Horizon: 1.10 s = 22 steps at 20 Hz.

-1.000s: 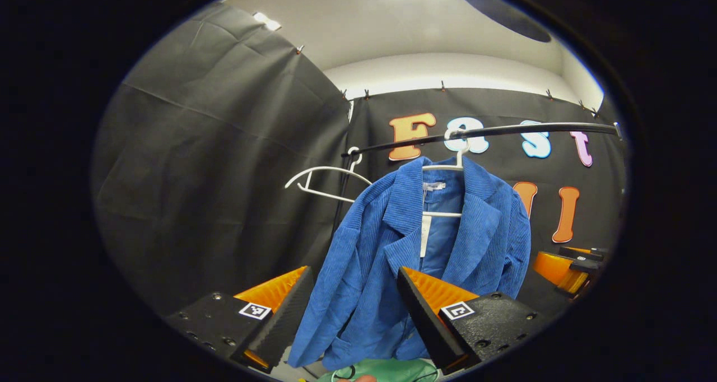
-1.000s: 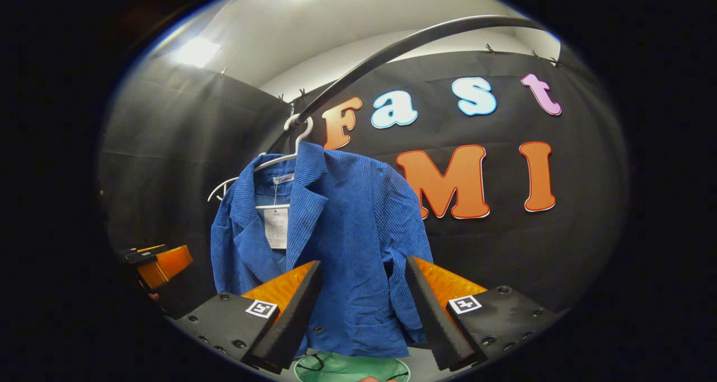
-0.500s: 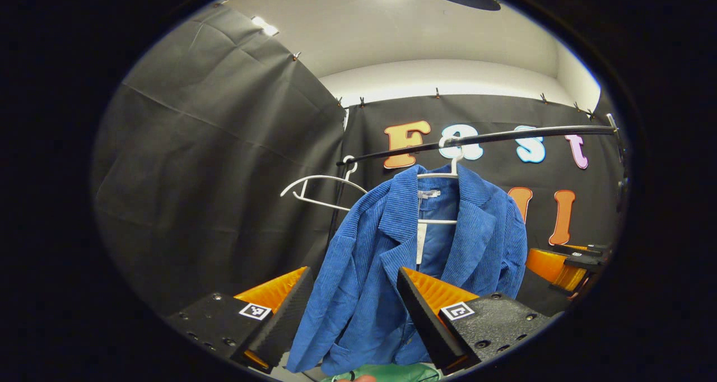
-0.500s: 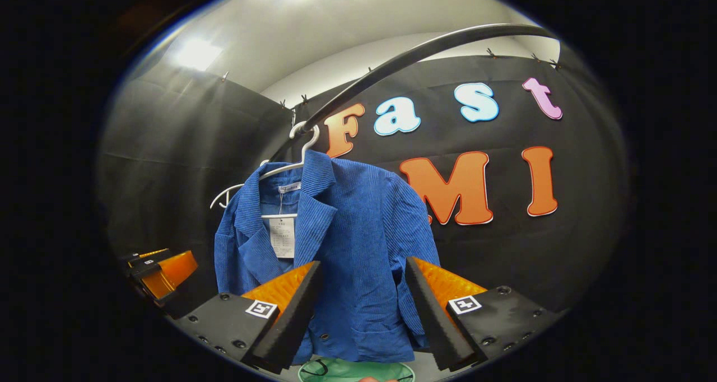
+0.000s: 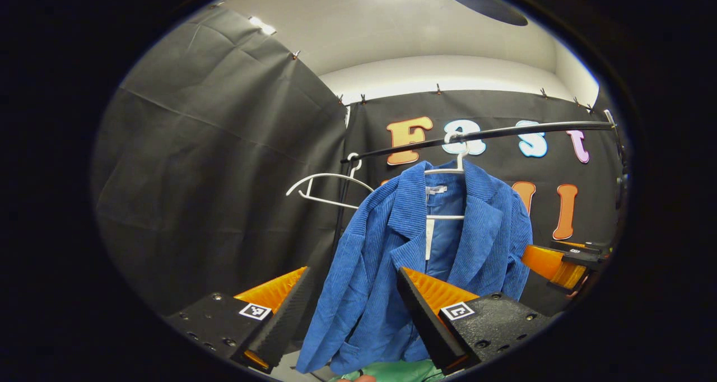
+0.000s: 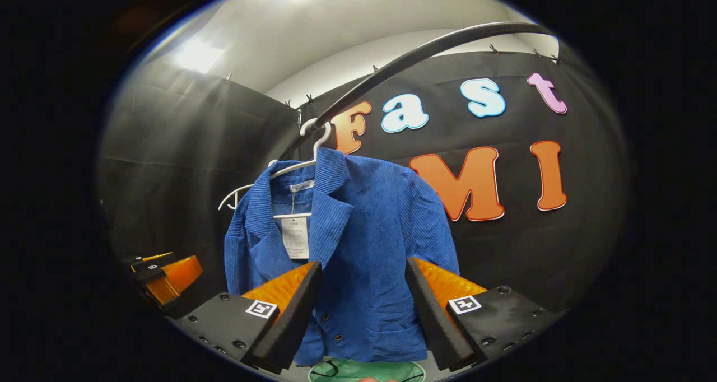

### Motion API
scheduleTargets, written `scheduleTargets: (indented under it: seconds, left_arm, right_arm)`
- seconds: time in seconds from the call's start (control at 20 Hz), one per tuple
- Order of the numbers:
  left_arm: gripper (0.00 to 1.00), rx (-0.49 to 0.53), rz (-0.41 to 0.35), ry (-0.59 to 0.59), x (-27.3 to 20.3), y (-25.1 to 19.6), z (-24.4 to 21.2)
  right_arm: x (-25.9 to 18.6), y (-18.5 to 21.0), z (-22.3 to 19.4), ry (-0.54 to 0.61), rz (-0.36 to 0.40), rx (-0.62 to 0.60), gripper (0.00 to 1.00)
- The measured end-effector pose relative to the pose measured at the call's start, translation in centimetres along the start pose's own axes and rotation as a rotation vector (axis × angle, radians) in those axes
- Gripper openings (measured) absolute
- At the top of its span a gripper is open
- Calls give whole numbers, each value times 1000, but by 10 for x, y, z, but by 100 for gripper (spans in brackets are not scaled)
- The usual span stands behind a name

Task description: Grasp the clothes on the hanger with both hands and then place them into the laundry hamper below.

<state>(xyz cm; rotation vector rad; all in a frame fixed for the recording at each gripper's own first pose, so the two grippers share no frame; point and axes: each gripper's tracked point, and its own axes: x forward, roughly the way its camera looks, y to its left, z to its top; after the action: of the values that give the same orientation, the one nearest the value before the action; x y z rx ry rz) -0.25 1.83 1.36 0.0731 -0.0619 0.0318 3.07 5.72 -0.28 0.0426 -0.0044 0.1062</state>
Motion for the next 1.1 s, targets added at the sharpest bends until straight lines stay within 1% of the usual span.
scheduleTargets:
  seconds: [0.15,0.2,0.25,0.3,0.45,0.55,0.65,0.75,0.8,0.9,0.95,1.0,1.1]
  left_arm:
    - [92,-2,10,10,0,6,-2]
    - [92,-2,15,11,0,8,-2]
    - [92,-1,19,12,0,10,-2]
    - [92,0,23,12,-1,12,-2]
    - [92,5,38,12,-4,17,-1]
    - [92,6,53,8,-7,22,1]
    - [92,4,65,8,-10,27,0]
    - [92,0,79,16,-11,33,-2]
    - [92,-2,86,20,-12,35,-3]
    - [92,-5,96,27,-13,39,-4]
    - [92,-4,99,27,-14,41,-3]
    - [92,-1,103,25,-15,44,-4]
    - [92,6,109,29,-16,45,-5]
  right_arm:
    - [20,17,-20,57,23,-21,96]
    - [29,26,-25,73,35,-20,90]
    - [37,34,-30,85,52,-8,96]
    - [45,43,-33,92,69,8,96]
    - [71,52,-49,125,68,35,96]
    - [90,50,-56,137,37,33,96]
    - [110,40,-63,137,-26,23,96]
    - [124,34,-68,136,-68,28,96]
    - [132,30,-71,133,-103,26,96]
    - [140,10,-72,121,-194,4,96]
    - [143,2,-74,114,-223,2,96]
    - [142,-4,-74,108,-241,6,96]
    - [142,-13,-72,96,-239,16,96]
